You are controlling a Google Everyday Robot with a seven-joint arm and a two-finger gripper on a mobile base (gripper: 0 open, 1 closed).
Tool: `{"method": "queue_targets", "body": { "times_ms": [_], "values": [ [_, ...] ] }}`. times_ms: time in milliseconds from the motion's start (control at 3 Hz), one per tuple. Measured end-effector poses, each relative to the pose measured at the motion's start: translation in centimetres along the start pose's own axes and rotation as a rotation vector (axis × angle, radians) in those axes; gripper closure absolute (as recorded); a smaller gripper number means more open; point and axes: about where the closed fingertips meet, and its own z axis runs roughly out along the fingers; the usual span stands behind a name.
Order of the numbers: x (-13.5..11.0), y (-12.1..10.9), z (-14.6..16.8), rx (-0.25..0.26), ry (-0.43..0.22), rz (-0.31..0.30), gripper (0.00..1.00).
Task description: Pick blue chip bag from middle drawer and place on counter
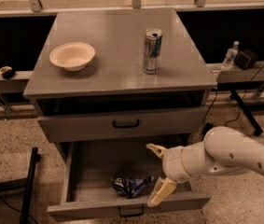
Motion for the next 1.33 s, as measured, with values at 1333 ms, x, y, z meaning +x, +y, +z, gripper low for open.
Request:
{"method": "queue_targets", "body": {
  "times_ms": [1333],
  "values": [
    [11.2, -3.2, 14.0, -0.070, -0.003, -0.096, 0.42]
  ]
}}
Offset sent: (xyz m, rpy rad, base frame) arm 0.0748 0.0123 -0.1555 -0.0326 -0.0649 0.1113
